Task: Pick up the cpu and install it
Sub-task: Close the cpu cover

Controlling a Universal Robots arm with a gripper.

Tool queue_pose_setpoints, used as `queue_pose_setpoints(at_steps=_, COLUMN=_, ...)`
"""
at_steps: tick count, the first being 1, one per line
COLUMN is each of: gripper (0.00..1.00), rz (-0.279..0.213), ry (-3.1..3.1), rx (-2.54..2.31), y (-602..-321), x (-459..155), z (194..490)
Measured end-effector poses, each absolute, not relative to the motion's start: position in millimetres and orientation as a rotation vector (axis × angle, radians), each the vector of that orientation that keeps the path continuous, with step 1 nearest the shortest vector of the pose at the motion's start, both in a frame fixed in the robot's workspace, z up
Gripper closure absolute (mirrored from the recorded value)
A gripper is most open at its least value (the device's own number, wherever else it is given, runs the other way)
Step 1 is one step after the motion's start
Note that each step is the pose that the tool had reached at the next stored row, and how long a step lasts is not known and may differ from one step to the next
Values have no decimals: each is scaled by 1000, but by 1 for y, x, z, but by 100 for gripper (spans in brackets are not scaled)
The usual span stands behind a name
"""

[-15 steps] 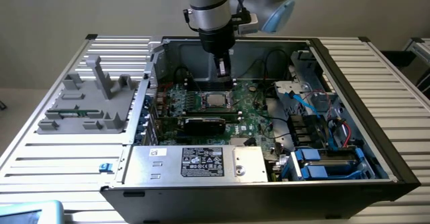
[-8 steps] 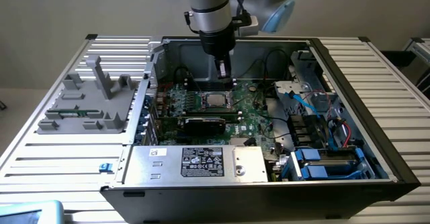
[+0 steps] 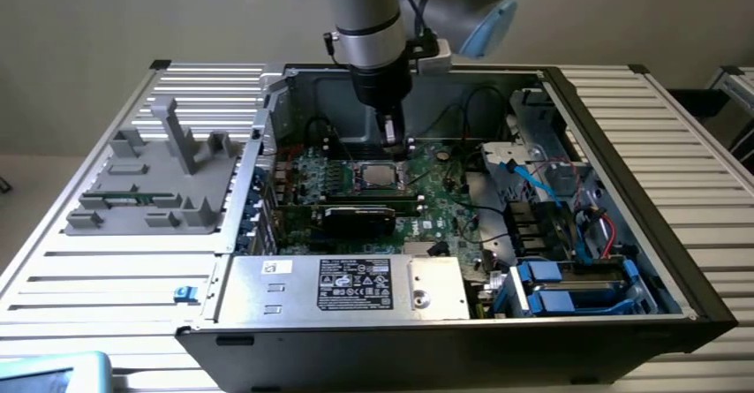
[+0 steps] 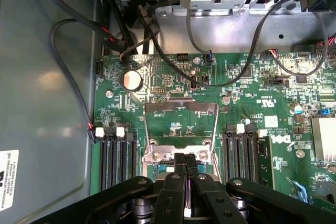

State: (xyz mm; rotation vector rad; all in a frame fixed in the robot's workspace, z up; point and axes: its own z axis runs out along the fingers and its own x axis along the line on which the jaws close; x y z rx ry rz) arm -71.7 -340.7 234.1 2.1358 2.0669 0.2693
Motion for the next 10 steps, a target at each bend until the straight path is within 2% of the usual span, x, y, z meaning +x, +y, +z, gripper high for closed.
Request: queue_pose_setpoints(at_steps=10, gripper=89, rz=281, ry=2061, rx=2129, y=-341, x=-74, z=219)
